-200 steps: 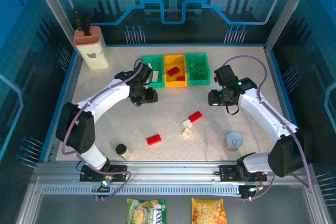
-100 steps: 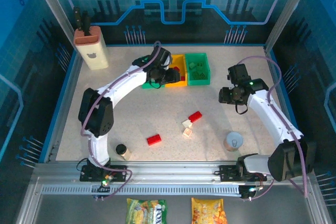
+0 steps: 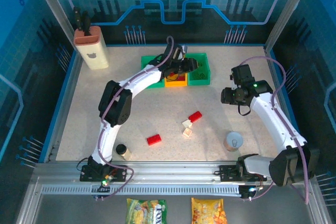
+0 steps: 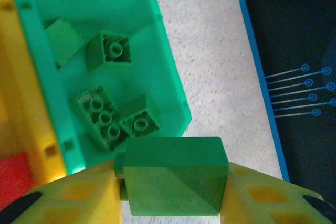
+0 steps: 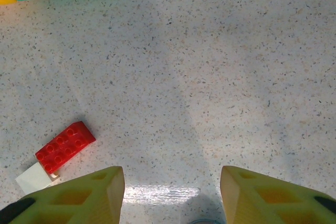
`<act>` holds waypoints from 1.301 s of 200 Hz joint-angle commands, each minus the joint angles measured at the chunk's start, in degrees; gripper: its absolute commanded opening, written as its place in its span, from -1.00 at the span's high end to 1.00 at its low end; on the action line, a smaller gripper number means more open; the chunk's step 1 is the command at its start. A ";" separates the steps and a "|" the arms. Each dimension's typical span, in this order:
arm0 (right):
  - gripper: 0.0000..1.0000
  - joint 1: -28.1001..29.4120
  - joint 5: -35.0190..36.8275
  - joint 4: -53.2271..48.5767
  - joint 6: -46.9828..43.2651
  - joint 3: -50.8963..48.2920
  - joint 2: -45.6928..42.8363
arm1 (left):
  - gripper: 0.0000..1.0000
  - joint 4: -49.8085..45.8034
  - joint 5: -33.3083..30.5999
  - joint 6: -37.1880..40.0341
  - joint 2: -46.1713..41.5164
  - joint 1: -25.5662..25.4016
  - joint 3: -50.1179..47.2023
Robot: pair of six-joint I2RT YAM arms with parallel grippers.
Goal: Sort the legos into containers by color
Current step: Place the lego in the container.
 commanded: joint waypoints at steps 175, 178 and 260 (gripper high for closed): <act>-0.06 -1.14 -0.83 -2.33 -0.13 -1.34 -4.16 | -0.15 5.94 -6.09 -2.98 9.78 -0.64 12.47; -0.06 -1.19 -0.85 -2.34 -0.06 -1.28 -4.16 | -0.15 6.08 -6.05 -2.91 9.61 -0.64 12.30; -0.03 -1.11 -3.64 -1.47 0.51 -1.10 -3.39 | -0.11 0.82 -4.98 1.43 2.80 -0.48 8.05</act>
